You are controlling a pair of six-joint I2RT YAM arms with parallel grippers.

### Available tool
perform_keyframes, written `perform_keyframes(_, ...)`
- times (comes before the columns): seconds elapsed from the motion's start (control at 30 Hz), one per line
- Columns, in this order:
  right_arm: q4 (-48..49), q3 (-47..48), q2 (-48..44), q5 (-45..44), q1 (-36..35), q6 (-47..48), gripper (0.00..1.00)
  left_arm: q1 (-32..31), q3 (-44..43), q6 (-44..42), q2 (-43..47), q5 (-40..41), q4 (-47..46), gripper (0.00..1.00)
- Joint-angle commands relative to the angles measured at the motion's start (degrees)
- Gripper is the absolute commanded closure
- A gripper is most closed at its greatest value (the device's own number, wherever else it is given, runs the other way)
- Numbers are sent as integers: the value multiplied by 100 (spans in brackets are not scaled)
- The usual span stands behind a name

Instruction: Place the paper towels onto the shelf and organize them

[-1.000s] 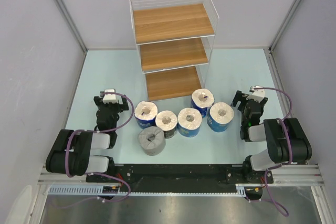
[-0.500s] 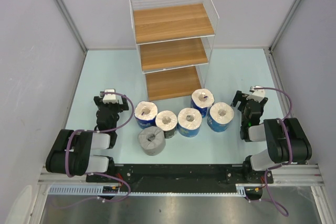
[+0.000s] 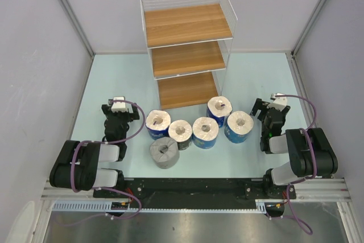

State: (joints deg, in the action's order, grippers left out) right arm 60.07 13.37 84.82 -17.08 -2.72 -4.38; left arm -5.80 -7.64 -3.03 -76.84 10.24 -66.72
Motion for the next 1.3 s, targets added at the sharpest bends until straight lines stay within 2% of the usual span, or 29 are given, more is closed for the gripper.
perform_keyframes(0.0,356,96,-79,-293,-9,-54,0,114,-185,39,2,-250,-157,0)
perform_keyframes(0.17,224,43,-369,-225,-70,16,0,132,-194,39,11,-268,-148,0)
perform_keyframes(0.23,-239,271,-658,-1249,-351,-36,0,132,-185,39,11,-268,-148,0)
perform_keyframes(0.27,-947,428,-981,-1454,-369,-106,0,132,-185,39,11,-268,-148,0)
perform_keyframes(0.37,-1883,860,-1719,-1403,-387,-177,0,132,-185,39,2,-268,-148,0)
perform_keyframes(0.53,-3534,1554,-2802,-728,-422,-757,0,132,-185,39,2,-268,-140,0)
perform_keyframes(0.6,-3669,1678,-3075,-481,-475,-687,0,132,-185,39,2,-268,-157,0)
perform_keyframes(0.7,-4405,2151,-3199,-437,-554,-1107,0,132,-185,39,11,-268,-148,0)
perform_keyframes(0.73,-4956,2353,-3156,-367,-571,-1230,0,132,-194,39,11,-268,-148,0)
perform_keyframes(0.83,-5793,3030,-2902,-85,-563,-1293,0,132,-194,39,2,-268,-148,0)
perform_keyframes(0.93,-5981,3251,-2856,20,-554,-1241,0,132,-194,39,11,-268,-148,0)
perform_keyframes(1.27,-6385,3243,-2585,1215,-615,-1276,0,132,-194,48,2,-268,-148,0)
